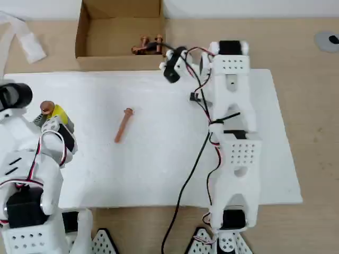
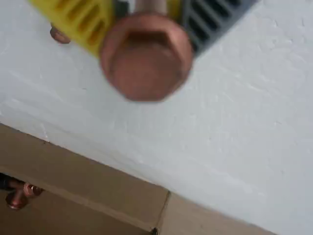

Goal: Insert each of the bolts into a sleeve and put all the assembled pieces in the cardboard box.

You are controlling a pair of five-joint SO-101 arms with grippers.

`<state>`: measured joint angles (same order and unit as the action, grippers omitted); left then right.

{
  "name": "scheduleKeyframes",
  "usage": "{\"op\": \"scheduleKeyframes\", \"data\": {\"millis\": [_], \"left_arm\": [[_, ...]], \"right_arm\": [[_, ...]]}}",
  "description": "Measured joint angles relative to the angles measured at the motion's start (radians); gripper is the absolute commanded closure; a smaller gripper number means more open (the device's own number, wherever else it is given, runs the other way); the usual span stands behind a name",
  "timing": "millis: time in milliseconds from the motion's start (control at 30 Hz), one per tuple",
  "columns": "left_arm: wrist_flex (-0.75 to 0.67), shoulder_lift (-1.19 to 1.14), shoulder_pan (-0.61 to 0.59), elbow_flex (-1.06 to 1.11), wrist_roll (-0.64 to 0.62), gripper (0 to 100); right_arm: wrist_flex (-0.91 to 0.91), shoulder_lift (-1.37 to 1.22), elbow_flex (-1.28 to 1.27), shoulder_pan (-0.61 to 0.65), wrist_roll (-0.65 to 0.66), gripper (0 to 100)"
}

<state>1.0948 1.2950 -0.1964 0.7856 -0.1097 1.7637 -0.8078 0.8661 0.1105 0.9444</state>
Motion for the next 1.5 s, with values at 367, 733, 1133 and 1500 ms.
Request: {"op": "scheduleKeyframes", "data": {"millis": [367,733,1133,1500], "left_arm": [[-0.041,0.106,0.000,0.077,0.000,99],[-0.041,0.110,0.000,0.077,0.000,99],[-0.041,0.110,0.000,0.077,0.046,99],[-0.041,0.110,0.000,0.077,0.055,99]], "right_arm": [[-0.002,-0.176,0.187,0.072,0.005,74.5],[-0.002,-0.256,0.239,0.071,0.005,74.5],[0.005,-0.275,0.256,0.068,0.005,91.8],[0.005,-0.272,0.227,0.066,0.005,97.3]]}}
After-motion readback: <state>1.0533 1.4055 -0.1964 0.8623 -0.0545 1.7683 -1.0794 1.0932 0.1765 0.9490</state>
